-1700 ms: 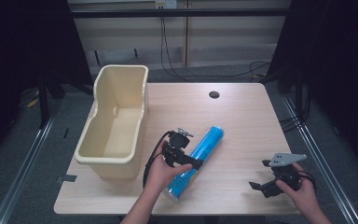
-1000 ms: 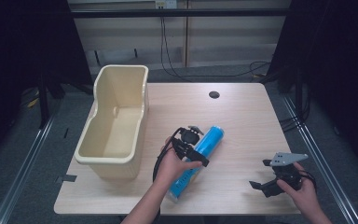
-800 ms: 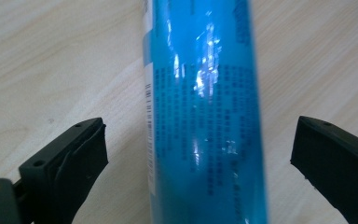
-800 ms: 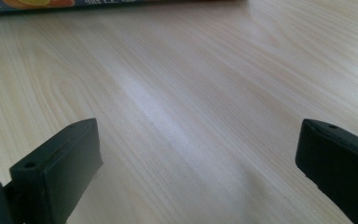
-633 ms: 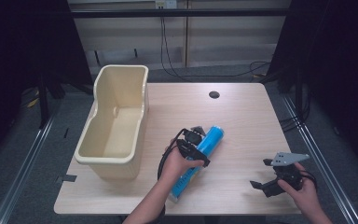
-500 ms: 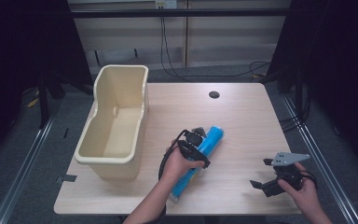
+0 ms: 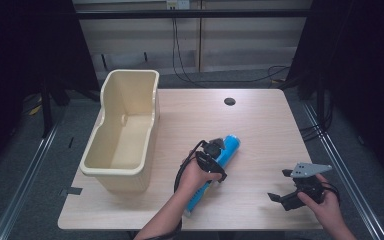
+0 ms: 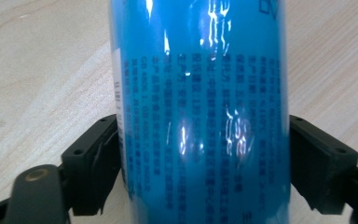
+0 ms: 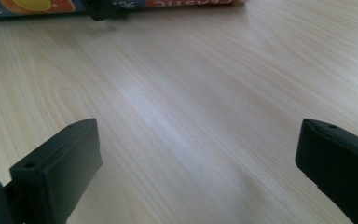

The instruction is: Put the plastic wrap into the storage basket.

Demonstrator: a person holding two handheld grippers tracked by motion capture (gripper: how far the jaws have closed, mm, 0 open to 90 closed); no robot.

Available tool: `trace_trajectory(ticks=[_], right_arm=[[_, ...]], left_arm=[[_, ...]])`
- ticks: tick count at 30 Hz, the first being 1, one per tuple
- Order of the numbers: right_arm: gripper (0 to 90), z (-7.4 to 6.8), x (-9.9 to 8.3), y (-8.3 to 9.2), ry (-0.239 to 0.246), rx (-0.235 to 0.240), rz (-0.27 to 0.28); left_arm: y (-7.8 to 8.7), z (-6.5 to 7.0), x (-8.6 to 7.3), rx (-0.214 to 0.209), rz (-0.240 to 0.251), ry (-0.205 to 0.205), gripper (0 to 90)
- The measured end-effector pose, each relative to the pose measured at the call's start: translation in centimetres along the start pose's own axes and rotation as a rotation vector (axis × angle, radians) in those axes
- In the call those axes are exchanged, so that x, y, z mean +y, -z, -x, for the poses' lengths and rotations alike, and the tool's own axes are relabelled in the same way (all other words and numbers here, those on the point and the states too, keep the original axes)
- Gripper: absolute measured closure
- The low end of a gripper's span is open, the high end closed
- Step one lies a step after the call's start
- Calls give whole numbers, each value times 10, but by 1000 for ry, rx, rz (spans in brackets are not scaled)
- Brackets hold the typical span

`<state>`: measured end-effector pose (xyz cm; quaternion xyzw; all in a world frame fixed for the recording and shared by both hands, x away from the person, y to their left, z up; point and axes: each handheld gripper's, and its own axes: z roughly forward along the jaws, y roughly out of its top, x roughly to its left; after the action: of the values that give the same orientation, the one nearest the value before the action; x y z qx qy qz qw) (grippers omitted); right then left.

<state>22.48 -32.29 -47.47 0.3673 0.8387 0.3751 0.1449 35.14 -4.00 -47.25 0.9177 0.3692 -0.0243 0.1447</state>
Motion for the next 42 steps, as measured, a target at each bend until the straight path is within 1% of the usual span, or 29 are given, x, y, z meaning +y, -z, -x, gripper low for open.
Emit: trace_trajectory(ticks=[2,3,4,5,7,8,9,10,13,14,15,16,17,18,19,21,22,23,24,26,29,30,31,32,34,35,39,40,42], right_arm=[[0,0,0,0,0,-1,0],[0,0,0,0,-1,-2,0],[0,0,0,0,-1,-1,-1],[0,0,0,0,0,-3,0],[0,0,0,0,0,-1,0],[0,0,0,0,0,-2,1],[0,0,0,0,0,-2,1],[0,0,0,0,-1,-2,1],[0,0,0,0,3,1,1],[0,0,0,0,4,-4,0],[0,0,0,0,4,-3,-1],[0,0,0,0,3,-3,0],[0,0,0,0,-1,1,3],[0,0,0,0,1,2,4],[0,0,0,1,-3,2,2],[0,1,0,1,-1,2,4],[0,1,0,1,-1,2,4],[0,1,0,1,3,4,7],[0,1,0,1,3,1,6],[0,2,0,1,1,-3,7],[0,2,1,1,-3,1,9],[0,2,1,1,0,3,10],[0,2,1,1,1,2,11],[0,2,1,1,-1,4,13],[0,2,1,1,0,2,15],[0,2,1,1,0,2,15],[0,1,1,2,-2,5,16],[0,1,1,2,-2,5,17],[0,1,1,2,1,7,16]], left_arm=[[0,0,1,-2,4,0,227],[1,0,1,-1,6,10,252],[1,1,1,6,3,5,277],[2,0,2,9,-9,-9,296],[1,1,3,12,-11,6,303],[2,1,4,16,-31,2,306],[2,0,5,15,-34,-1,308],[2,2,5,15,-38,22,310],[2,4,6,35,-47,-7,310],[2,4,6,38,-47,-7,311],[2,5,6,32,-52,-1,313],[2,5,6,36,-57,-12,314],[4,5,6,36,-76,-38,316],[3,6,5,35,-78,-26,317],[4,6,6,32,-92,-25,317],[5,4,4,12,-89,-29,318],[6,4,4,5,-94,-19,319],[8,4,4,6,-94,-21,319],[10,5,4,10,-98,-19,319],[17,2,5,3,-100,-22,320],[28,-1,6,-4,-88,3,320],[32,-4,8,-5,-94,-30,320],[37,-3,7,2,-85,-2,320],[41,-5,8,-5,-88,-21,321],[50,-7,9,5,-87,-1,321],[54,-9,9,6,-85,-10,320],[68,-12,10,11,-78,8,321],[72,-13,10,3,-75,6,321],[78,-13,11,10,-75,5,321]])
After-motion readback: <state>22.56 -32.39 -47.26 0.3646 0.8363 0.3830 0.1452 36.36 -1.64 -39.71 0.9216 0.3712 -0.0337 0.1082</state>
